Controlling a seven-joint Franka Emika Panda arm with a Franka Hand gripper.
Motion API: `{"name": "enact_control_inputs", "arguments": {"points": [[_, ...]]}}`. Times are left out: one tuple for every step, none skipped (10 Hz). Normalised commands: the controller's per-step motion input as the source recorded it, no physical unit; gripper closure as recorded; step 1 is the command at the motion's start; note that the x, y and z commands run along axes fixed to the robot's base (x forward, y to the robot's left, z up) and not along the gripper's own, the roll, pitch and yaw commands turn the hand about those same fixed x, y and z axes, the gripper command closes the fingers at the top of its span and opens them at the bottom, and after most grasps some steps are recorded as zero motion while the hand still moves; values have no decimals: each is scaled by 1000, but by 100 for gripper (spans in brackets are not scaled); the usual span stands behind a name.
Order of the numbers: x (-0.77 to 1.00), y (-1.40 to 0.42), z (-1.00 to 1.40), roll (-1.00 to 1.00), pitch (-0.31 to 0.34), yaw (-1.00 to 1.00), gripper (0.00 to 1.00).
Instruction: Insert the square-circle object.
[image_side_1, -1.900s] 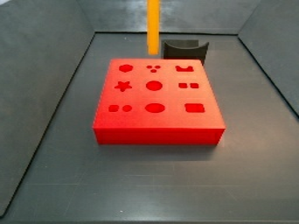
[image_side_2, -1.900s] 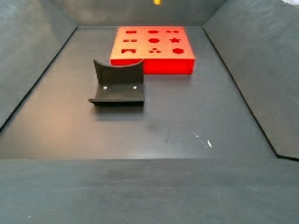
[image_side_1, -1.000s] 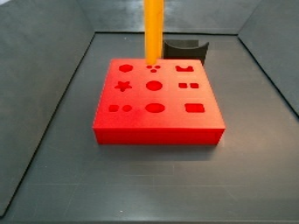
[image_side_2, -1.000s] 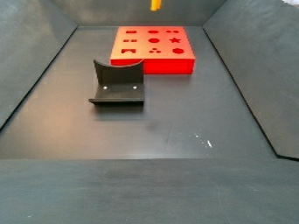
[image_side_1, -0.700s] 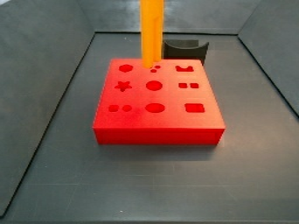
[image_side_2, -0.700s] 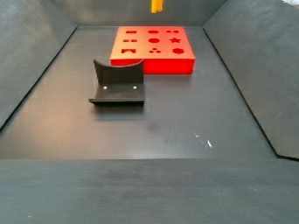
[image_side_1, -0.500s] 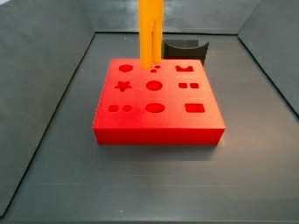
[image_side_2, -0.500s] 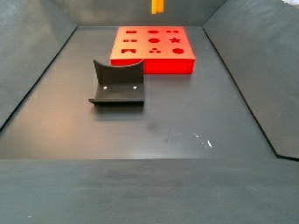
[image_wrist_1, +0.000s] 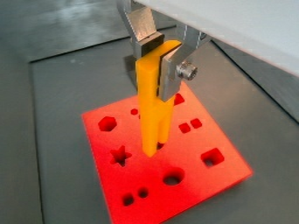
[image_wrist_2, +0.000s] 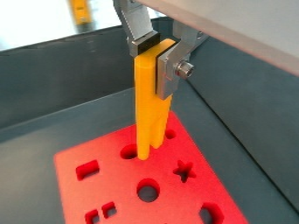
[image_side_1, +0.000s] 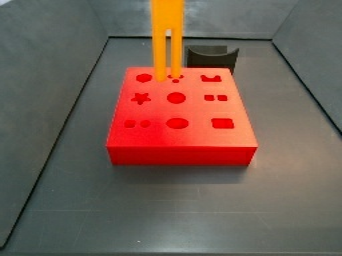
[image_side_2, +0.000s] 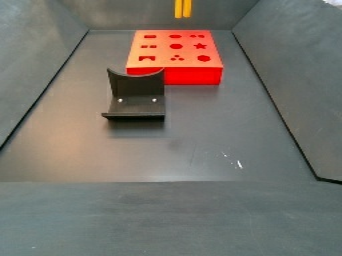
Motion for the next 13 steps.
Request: {"name": "enact_control_inputs", "arguments": {"points": [[63, -23, -223, -210, -17, -700, 100], [3, 0, -146, -287, -36, -754, 100], [11, 0, -154, -279, -1, -743, 100], [0, -43, -151, -216, 0, -746, 100], [0, -149, -203, -154, 10, -800, 100], [-220, -194, -269, -41, -49, -471, 100], [-200, -223, -406, 0, -140, -337, 100], [-217, -26, -137, 0, -44, -111, 100], [-226, -66, 0, 13, -13, 9, 100], [-200, -126, 0, 41, -1, 74, 100], [-137, -211, 0, 54, 0, 66, 100], [-111, -206, -46, 36, -19, 26, 100], [-77, -137, -111, 16, -27, 23, 100]]}}
